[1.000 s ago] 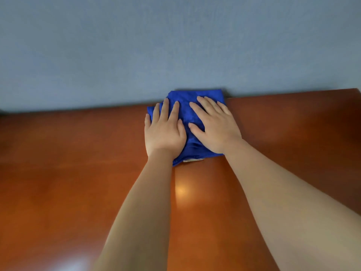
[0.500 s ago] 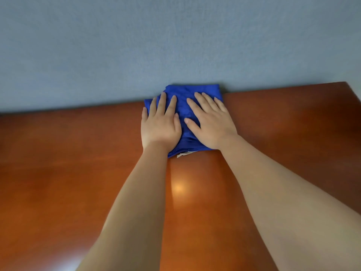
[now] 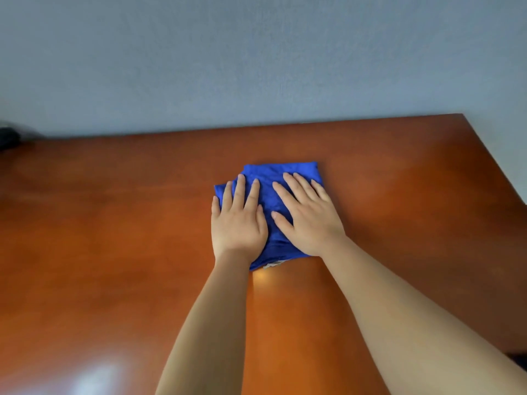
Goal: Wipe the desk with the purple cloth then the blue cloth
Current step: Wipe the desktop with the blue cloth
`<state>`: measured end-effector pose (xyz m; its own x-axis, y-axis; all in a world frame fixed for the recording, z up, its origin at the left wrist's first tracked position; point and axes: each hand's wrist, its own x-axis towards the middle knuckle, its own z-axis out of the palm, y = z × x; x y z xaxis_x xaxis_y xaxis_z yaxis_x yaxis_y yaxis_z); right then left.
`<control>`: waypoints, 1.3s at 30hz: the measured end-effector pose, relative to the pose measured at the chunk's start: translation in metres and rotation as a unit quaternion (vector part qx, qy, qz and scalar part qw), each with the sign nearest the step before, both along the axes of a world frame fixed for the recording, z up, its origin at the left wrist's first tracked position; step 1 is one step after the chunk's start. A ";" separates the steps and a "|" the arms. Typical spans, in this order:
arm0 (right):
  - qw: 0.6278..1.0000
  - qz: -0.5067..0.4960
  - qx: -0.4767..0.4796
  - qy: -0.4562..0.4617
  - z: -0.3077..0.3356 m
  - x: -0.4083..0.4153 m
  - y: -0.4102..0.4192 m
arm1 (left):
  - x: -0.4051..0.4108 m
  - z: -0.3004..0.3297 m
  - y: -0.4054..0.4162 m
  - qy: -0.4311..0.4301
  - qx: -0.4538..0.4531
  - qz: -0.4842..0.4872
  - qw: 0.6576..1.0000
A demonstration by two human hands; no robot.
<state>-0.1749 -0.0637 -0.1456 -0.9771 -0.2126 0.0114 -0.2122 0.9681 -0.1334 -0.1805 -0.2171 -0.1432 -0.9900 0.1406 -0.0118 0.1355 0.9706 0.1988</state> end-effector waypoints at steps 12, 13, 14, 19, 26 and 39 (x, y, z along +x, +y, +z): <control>0.999 -0.029 0.024 0.012 0.004 -0.124 0.015 | -0.131 -0.004 0.021 0.022 0.019 -0.019 0.999; 0.999 -0.031 0.026 0.009 0.004 -0.133 0.016 | -0.141 -0.004 0.023 0.024 0.022 -0.021 0.999; 0.999 -0.033 0.027 0.008 0.004 -0.142 0.018 | -0.150 -0.004 0.024 0.025 0.024 -0.022 0.999; 0.998 -0.044 0.035 0.008 0.004 -0.164 0.021 | -0.176 -0.004 0.027 0.031 0.022 -0.031 0.999; 0.998 -0.051 0.044 -0.009 0.003 -0.150 0.020 | -0.162 -0.005 0.023 0.029 0.014 -0.052 0.998; 0.998 -0.051 0.012 -0.038 -0.001 0.068 -0.004 | 0.055 0.001 -0.005 -0.019 -0.024 -0.063 0.998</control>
<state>-0.1072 -0.0676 -0.1461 -0.9914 -0.1116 -0.0681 -0.1028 0.9873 -0.1215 -0.1253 -0.2218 -0.1425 -0.9631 0.2626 -0.0595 0.2504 0.9548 0.1602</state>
